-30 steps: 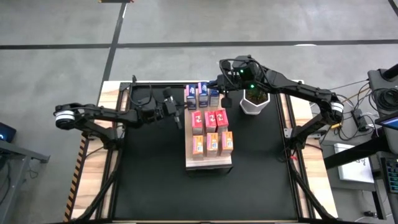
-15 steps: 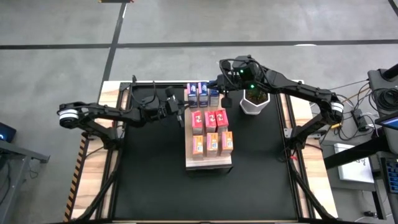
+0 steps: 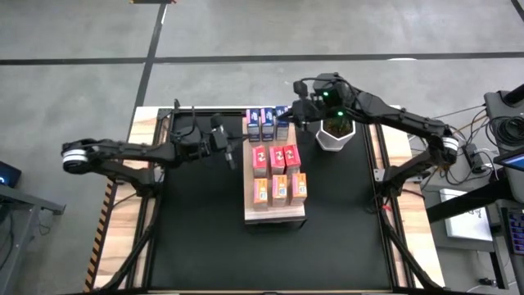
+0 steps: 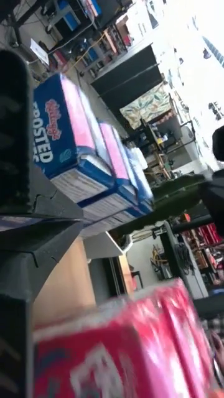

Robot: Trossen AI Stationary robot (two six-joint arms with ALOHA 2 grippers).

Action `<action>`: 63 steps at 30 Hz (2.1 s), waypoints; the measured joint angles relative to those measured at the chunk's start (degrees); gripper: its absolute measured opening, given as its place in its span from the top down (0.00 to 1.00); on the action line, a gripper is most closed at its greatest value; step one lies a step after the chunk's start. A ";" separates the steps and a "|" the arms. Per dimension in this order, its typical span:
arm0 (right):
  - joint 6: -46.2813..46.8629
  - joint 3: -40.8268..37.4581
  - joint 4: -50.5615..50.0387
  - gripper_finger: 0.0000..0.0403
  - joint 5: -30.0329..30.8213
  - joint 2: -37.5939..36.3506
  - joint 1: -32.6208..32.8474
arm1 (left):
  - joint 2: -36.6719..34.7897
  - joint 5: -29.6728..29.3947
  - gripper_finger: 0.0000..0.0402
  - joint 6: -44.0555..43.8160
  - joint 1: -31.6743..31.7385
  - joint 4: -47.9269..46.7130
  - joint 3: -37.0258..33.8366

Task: Stack cereal on shelf
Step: Return to Home Position

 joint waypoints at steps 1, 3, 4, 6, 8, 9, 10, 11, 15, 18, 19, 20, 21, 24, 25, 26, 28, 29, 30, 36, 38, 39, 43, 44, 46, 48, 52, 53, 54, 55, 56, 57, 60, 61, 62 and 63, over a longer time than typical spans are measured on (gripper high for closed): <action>0.28 -0.42 -0.13 0.98 -1.17 -0.89 0.00 | -1.77 0.00 1.00 0.00 -0.40 -2.11 0.00; 0.97 -1.74 -0.13 0.98 -3.13 -3.02 0.24 | -5.64 0.01 1.00 0.00 -1.27 -6.44 0.00; 1.37 -2.74 -0.09 0.98 -3.72 -4.36 0.39 | -7.75 0.08 1.00 0.00 -1.63 -9.45 -0.01; 1.95 -5.44 0.46 0.98 -4.13 -7.22 1.15 | -12.25 0.15 1.00 0.07 -2.02 -15.40 -0.13; 2.91 -8.95 2.11 0.98 -4.27 -10.57 2.13 | -16.93 0.48 1.00 0.13 -2.21 -21.37 -0.42; 3.30 -10.91 2.99 0.98 -4.30 -12.41 2.74 | -19.23 1.66 1.00 0.05 -2.21 -24.01 -0.52; 3.75 -12.98 3.87 0.98 -4.30 -14.27 3.32 | -21.49 3.15 1.00 -0.27 -2.21 -26.30 -0.60; 4.59 -15.07 4.76 0.98 -4.31 -16.18 3.96 | -23.54 4.76 1.00 -0.38 -2.23 -28.44 -0.65; 6.76 -24.11 9.00 0.98 -4.35 -24.16 6.36 | -30.94 11.14 1.00 -1.28 -2.23 -35.92 -0.72; 8.32 -30.58 12.86 0.98 -4.32 -30.16 7.88 | -34.98 13.91 1.00 -2.67 -2.23 -40.17 -0.74; 8.80 -32.54 13.88 0.98 -4.34 -32.12 8.24 | -36.05 14.81 1.00 -2.91 -2.23 -41.56 -0.74; 9.10 -34.39 14.95 0.98 -4.35 -33.93 8.51 | -37.01 15.33 1.00 -3.21 -2.23 -42.78 -0.74; 9.40 -36.17 16.29 0.98 -4.33 -35.83 8.77 | -37.84 15.87 1.00 -3.41 -2.23 -43.67 -0.85; 10.61 -41.38 20.39 0.98 -4.31 -40.88 8.94 | -39.77 16.63 1.00 -4.94 -2.23 -44.68 -1.55; 10.86 -42.98 21.32 0.98 -4.31 -42.55 8.94 | -40.27 16.63 1.00 -5.36 -2.23 -44.60 -1.98; 11.05 -44.45 22.12 0.98 -4.31 -44.03 8.94 | -40.71 16.63 1.00 -5.75 -2.23 -44.39 -2.53; 11.47 -47.27 23.52 0.98 -4.29 -46.96 8.94 | -41.58 16.65 1.00 -6.47 -2.23 -44.07 -4.25; 11.49 -48.71 24.24 0.98 -4.29 -48.26 8.94 | -42.07 16.65 1.00 -6.91 -2.23 -43.63 -5.30; 11.52 -50.05 24.87 0.98 -4.31 -49.48 8.94 | -42.65 16.65 1.00 -7.41 -2.23 -43.32 -6.46; 12.06 -57.57 29.03 0.98 -4.29 -57.28 8.92 | -48.26 16.65 1.00 -10.51 -2.23 -39.19 -12.68; 12.06 -59.55 29.02 0.98 -4.29 -59.82 8.92 | -50.95 16.65 1.00 -10.51 -2.23 -37.03 -14.94; 12.18 -60.41 29.00 0.98 -4.29 -61.05 8.92 | -52.31 16.65 1.00 -10.55 -2.21 -36.28 -15.99; 12.80 -63.50 28.99 0.98 -4.29 -65.86 8.92 | -57.99 16.64 1.00 -11.87 -2.17 -35.09 -19.37; 12.79 -64.35 29.02 0.98 -4.29 -67.10 8.92 | -59.29 16.63 1.00 -12.48 -2.17 -35.07 -19.98; 12.78 -66.07 29.05 0.98 -4.31 -69.70 8.90 | -61.98 16.63 1.00 -13.39 -2.17 -35.14 -21.27; 12.34 -67.63 29.55 0.98 -4.50 -72.21 8.94 | -64.55 16.61 1.00 -13.75 -2.17 -35.01 -22.52; 12.11 -70.94 28.61 0.98 -4.28 -77.04 8.90 | -68.73 16.61 1.00 -13.92 -2.17 -35.17 -24.75; 12.10 -71.59 28.86 0.98 -4.31 -78.16 8.90 | -69.60 16.60 1.00 -13.90 -2.17 -35.12 -25.29; 12.21 -71.99 29.40 0.98 -4.34 -78.72 8.92 | -70.45 16.57 1.00 -13.90 -2.17 -35.01 -25.86; 12.29 -72.67 29.26 0.98 -4.25 -78.71 8.91 | -71.37 16.52 1.00 -13.92 -2.17 -35.19 -26.47; 12.52 -73.08 27.92 0.98 -4.30 -78.71 8.92 | -71.54 16.44 1.00 -14.01 -2.18 -35.19 -26.92; 12.54 -73.15 28.34 0.98 -4.02 -78.50 8.92 | -71.51 16.28 1.00 -14.39 -2.17 -35.15 -27.13; 11.89 -73.67 29.03 0.98 -3.82 -77.76 8.90 | -71.13 16.09 1.00 -14.82 -2.17 -35.09 -27.60; 11.61 -73.88 29.20 0.98 -3.60 -77.72 8.91 | -71.17 16.07 1.00 -14.98 -2.17 -35.16 -27.91; 11.31 -74.28 28.69 0.98 -3.55 -77.80 8.88 | -71.27 16.06 1.00 -15.13 -2.14 -35.17 -28.16; 11.30 -74.58 28.56 0.98 -3.36 -77.86 8.87 | -71.46 16.06 1.00 -15.21 -2.12 -35.16 -28.45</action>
